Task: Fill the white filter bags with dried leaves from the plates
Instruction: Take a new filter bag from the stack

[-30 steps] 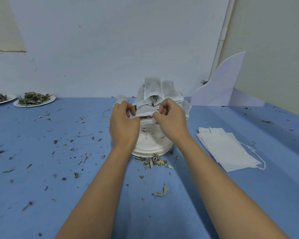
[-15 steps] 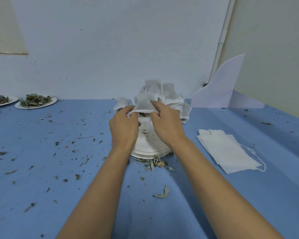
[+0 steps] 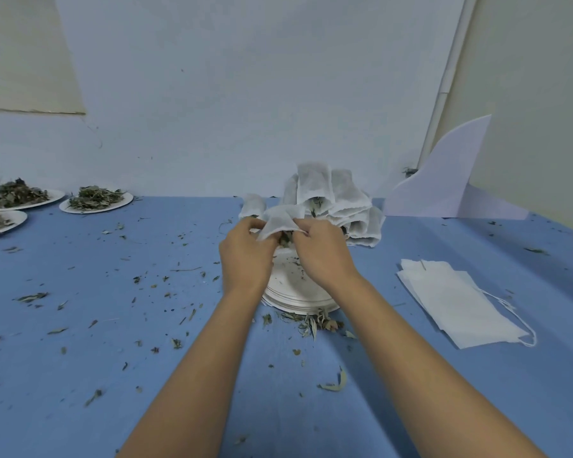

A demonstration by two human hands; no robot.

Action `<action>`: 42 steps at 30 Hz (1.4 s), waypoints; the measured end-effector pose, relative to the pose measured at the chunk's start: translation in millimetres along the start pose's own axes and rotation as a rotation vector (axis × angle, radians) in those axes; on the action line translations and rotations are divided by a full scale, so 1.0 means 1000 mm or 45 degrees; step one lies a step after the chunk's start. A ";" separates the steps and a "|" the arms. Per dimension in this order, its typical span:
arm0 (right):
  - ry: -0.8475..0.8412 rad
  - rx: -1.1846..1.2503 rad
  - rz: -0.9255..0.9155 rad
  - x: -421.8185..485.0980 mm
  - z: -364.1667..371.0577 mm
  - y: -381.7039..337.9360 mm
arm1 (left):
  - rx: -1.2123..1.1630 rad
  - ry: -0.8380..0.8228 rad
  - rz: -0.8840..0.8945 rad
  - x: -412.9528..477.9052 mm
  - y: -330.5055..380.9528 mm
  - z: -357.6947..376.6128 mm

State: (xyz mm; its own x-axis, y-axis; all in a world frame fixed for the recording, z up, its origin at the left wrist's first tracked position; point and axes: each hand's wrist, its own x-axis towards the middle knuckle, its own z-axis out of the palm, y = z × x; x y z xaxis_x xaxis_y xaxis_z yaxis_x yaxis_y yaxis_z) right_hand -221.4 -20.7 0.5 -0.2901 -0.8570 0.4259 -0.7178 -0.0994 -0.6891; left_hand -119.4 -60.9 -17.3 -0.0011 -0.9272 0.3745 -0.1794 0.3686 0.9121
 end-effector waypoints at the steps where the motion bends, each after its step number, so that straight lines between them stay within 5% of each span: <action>1: -0.027 -0.002 -0.014 0.000 0.001 -0.002 | 0.038 0.046 -0.009 0.002 0.000 -0.001; 5: -0.089 -0.020 -0.040 0.005 0.006 -0.007 | -0.024 0.113 -0.064 0.013 -0.001 -0.005; 11: -0.021 -0.096 -0.132 0.051 0.015 -0.015 | -0.233 -0.139 -0.062 0.044 0.008 -0.001; 17: -0.039 -0.717 -0.305 0.126 0.026 -0.002 | 0.162 -0.259 0.213 0.116 -0.005 0.019; 23: -0.349 -1.461 -0.137 0.154 0.048 0.025 | 0.973 -0.467 0.007 0.162 -0.047 0.039; 27: -0.466 -1.710 -0.045 0.146 0.060 0.042 | 1.132 -0.589 -0.064 0.155 -0.064 0.045; 31: -0.345 -1.543 -0.118 0.142 0.060 0.039 | 1.026 -0.519 -0.039 0.146 -0.057 0.044; 37: 0.060 -0.699 -0.278 0.111 0.029 0.031 | 0.363 -0.228 0.102 0.117 -0.013 0.033; 42: 0.421 -0.301 -0.030 0.048 -0.021 0.046 | 0.127 -0.208 0.121 0.062 0.017 0.049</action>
State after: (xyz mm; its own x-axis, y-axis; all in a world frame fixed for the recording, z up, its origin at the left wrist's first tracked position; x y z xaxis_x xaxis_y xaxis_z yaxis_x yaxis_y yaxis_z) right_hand -282.0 -55.9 1.5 -0.4321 -0.6433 0.6321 -0.8412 0.0349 -0.5396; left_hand -171.1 -115.4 12.9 -0.1808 -0.8898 0.4189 -0.2671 0.4544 0.8498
